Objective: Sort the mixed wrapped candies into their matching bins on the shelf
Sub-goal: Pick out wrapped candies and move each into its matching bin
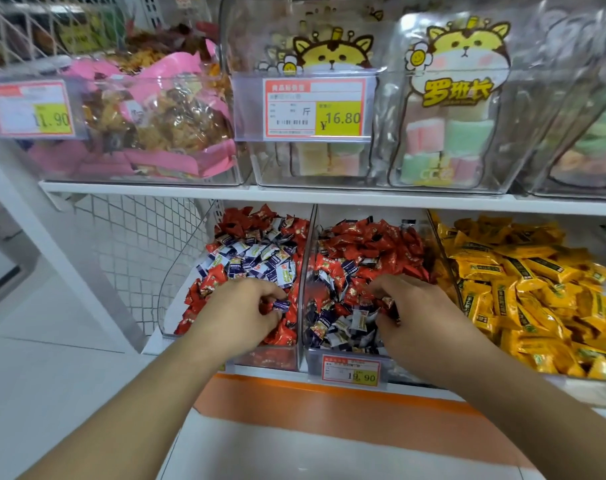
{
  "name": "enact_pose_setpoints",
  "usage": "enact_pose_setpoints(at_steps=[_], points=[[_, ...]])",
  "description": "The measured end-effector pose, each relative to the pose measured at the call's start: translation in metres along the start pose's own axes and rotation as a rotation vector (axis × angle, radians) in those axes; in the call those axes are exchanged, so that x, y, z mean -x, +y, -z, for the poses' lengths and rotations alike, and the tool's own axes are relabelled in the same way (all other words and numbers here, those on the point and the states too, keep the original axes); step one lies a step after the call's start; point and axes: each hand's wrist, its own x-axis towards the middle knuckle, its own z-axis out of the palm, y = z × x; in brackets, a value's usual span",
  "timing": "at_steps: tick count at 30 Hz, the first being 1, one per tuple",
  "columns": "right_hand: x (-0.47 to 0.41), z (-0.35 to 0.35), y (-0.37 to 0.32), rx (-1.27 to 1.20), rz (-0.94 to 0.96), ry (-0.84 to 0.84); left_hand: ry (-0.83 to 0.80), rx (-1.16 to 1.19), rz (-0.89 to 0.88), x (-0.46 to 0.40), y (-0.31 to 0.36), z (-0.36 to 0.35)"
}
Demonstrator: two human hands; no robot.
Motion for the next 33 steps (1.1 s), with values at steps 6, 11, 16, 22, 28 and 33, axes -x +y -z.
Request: enact_pose_setpoints(at_steps=[6, 11, 16, 22, 28, 33], points=[[0.0, -0.001, -0.002, -0.017, -0.018, -0.014, 0.147, 0.052, 0.016, -0.001, 0.004, 0.002], [0.001, 0.002, -0.005, -0.038, -0.004, 0.007, 0.342, 0.391, 0.04, 0.012, 0.017, 0.028], [0.005, 0.006, -0.009, -0.019, 0.045, 0.061, 0.348, 0.425, -0.171, 0.03, 0.056, 0.031], [0.007, 0.009, -0.005, -0.009, 0.033, 0.069, 0.214, 0.269, -0.201, 0.029, 0.072, 0.013], [0.006, 0.009, -0.002, -0.009, 0.009, 0.069, 0.329, 0.198, -0.022, 0.0, 0.024, 0.018], [0.004, 0.005, -0.001, -0.021, 0.02, 0.059, 0.162, 0.068, -0.068, -0.033, 0.0, 0.009]])
